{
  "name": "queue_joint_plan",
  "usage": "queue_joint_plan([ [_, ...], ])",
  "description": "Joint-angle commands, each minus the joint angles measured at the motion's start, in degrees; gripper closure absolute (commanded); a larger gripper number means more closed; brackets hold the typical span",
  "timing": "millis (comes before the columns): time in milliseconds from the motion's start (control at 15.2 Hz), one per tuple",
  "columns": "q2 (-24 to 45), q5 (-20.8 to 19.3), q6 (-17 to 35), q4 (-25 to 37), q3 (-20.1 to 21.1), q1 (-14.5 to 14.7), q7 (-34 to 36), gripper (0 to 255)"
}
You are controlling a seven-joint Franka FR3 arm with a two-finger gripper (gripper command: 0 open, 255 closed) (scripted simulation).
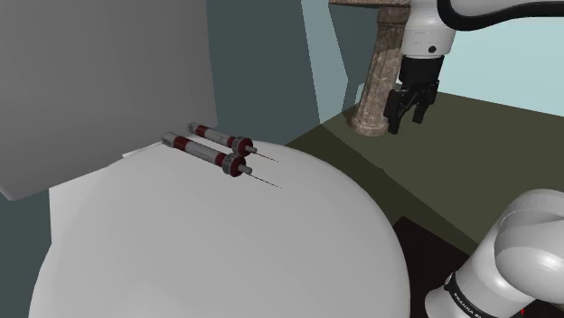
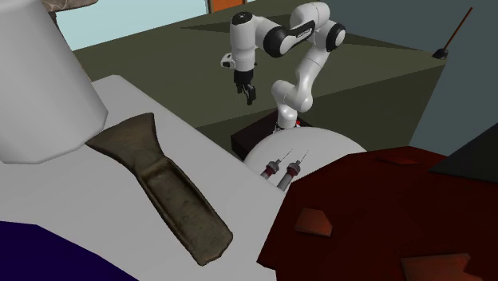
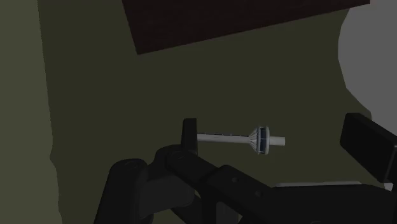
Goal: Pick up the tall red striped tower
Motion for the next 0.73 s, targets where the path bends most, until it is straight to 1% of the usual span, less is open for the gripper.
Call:
queue_joint_plan([
  [0,0.0,0.0,0.0,0.0,0.0,0.0,0.0,0],
  [330,6.9,3.4,2.0,4.7,4.0,2.8,2.5,0],
  [660,14.1,5.9,3.4,10.7,7.9,5.3,4.8,0],
])
